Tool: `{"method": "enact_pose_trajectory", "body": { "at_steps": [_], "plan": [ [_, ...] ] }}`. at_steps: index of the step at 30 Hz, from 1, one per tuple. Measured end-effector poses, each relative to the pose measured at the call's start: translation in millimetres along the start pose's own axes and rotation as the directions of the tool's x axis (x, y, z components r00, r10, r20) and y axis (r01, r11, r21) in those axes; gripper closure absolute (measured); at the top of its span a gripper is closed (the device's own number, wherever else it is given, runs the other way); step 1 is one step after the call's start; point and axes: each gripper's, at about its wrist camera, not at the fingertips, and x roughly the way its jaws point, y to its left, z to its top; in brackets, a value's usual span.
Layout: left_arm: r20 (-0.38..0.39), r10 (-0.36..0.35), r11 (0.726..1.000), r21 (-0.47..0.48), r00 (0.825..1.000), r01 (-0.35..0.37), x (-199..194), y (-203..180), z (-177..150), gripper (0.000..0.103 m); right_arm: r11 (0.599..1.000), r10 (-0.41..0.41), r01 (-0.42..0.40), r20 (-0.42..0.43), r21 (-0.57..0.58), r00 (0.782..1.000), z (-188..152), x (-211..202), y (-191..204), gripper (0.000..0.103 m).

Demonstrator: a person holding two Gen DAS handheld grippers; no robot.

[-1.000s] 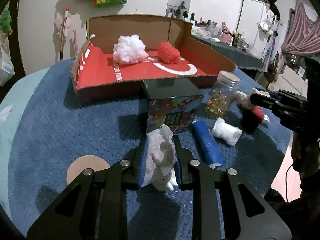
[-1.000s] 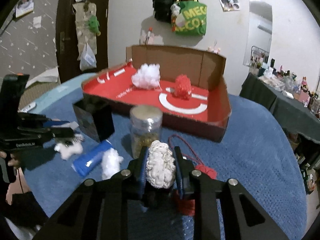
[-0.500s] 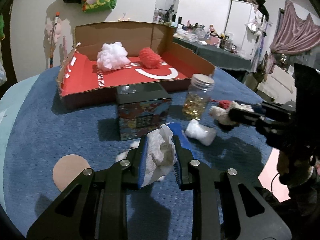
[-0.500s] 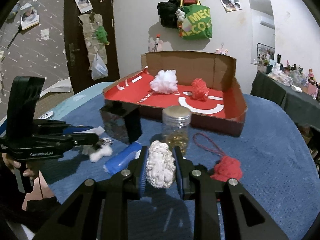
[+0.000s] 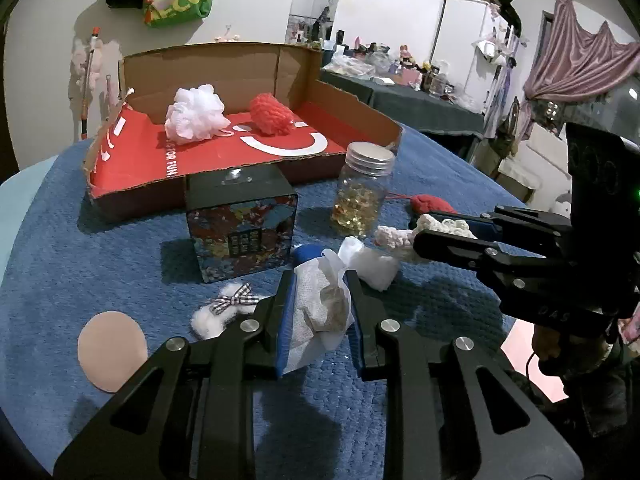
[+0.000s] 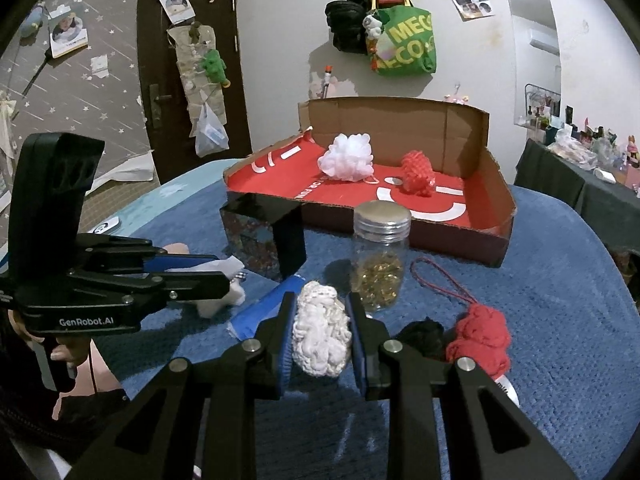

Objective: Organize soft objects
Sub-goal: 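Carry the scrunchie and tissue with both grippers over the red box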

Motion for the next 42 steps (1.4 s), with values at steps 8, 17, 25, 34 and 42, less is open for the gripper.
{"method": "enact_pose_trajectory", "body": {
  "at_steps": [8,17,25,34,42],
  "plan": [
    [0.002,0.023,1.0,-0.002,1.0,-0.023,-3.7,4.2,0.7,0.081,1.0,-0.025,0.025,0.005,-0.001,1.0,1.4,-3.5,-7.4,0.077],
    [-0.036,0.114,0.993,0.022,0.993,-0.113,-14.6,37.5,11.7,0.081,0.992,-0.123,0.123,-0.019,-0.01,0.992,14.7,-6.6,-43.0,0.077],
    [-0.11,0.16,0.987,0.041,0.981,-0.156,-0.6,72.1,26.4,0.081,0.983,-0.184,0.183,-0.069,-0.016,0.981,32.3,7.3,-78.8,0.077],
    [-0.137,0.12,0.993,0.034,0.983,-0.116,16.2,97.8,56.5,0.081,0.985,-0.173,0.172,-0.094,-0.018,0.98,54.6,27.9,-96.3,0.077],
    [-0.147,0.087,0.995,0.059,0.985,-0.079,29.4,102.6,82.6,0.081,0.992,-0.127,0.125,-0.1,-0.026,0.987,75.8,44.9,-99.5,0.077]
  ]
}}
